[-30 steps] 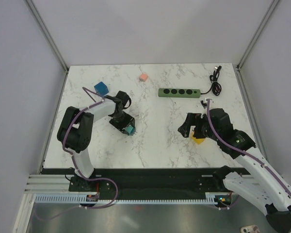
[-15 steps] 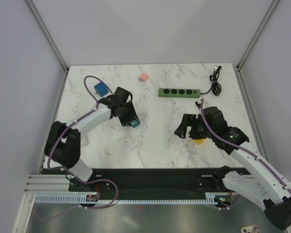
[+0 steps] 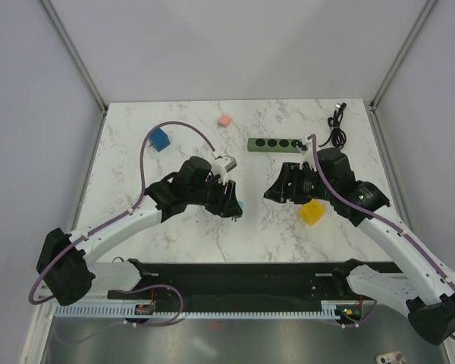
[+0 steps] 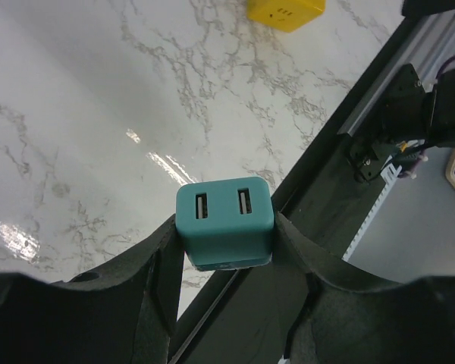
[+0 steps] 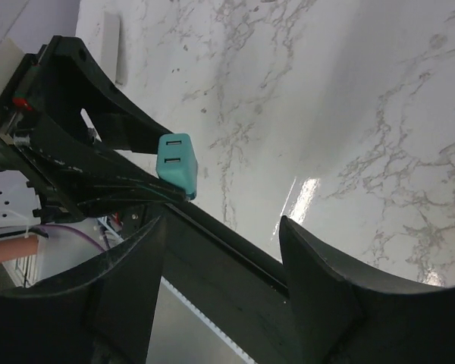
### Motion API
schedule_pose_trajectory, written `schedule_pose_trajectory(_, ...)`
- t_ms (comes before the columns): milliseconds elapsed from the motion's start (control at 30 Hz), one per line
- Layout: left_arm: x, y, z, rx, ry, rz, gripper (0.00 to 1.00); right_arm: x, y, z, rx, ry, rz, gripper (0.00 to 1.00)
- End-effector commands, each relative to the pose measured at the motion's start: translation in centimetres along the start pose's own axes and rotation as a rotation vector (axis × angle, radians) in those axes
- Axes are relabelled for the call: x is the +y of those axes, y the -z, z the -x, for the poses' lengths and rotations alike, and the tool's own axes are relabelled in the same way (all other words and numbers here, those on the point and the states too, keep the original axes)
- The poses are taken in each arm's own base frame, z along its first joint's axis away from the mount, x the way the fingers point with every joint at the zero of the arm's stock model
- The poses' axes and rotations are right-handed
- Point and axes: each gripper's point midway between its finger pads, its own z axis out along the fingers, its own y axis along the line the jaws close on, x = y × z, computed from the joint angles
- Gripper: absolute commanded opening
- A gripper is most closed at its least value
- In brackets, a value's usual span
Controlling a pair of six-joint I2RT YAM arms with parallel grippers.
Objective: Insert the plug
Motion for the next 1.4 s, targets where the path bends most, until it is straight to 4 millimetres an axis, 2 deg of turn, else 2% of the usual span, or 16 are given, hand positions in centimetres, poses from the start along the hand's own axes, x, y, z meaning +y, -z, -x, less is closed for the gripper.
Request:
schedule_pose_trajectory(0, -2.7, 0.8, 1.1, -0.074, -0.167, -0.091, 0.02, 3.1, 0.4, 0.7, 0.028, 0.021, 0.13, 0.68)
schedule_pose_trajectory(200, -5.3, 2.6, 1.4, -0.131, -0.235, -0.169, 0.02, 3.7, -0.7, -0.6, 0.126, -0.072, 0.17, 0.62)
schedule_pose_trajectory(333, -5.9, 2.6, 1.3, -0.132, -0.252, -0.181, 0.02, 5.6, -1.3, 0.1, 0.139, -0.147, 0.254, 0.58)
schedule_pose_trajectory(467, -6.5, 2.4, 1.2, -0.124, -0.275, -0.18, 0.02, 6.1, -1.7, 0.8, 0.118, -0.158, 0.262, 0.58)
schedule_pose_trajectory(567, -6.4, 2.3, 1.4, -0.127, -0.285, -0.158, 0.02, 6.4, -2.3, 0.4, 0.133, -0.159, 0.264, 0.57)
schedule_pose_trajectory(700, -6.1, 2.0, 1.4, -0.122, -0.287, -0.141, 0.02, 6.1, -3.1, -0.8, 0.163, -0.157, 0.24, 0.57)
schedule_pose_trajectory(933, -5.8, 1.3, 1.3, -0.104, -0.285, -0.127, 0.02, 7.0, -4.2, -3.2, 0.229, -0.105, 0.233, 0.58)
schedule_pose_trajectory(1100, -5.7, 1.6, 1.6, -0.116, -0.299, -0.112, 0.02, 5.2, -5.8, -4.8, 0.27, -0.064, 0.115, 0.56)
schedule_pose_trajectory(1367, -5.6, 1.6, 1.5, -0.111, -0.309, -0.102, 0.02, 4.9, -6.5, -5.8, 0.3, -0.035, 0.097, 0.5)
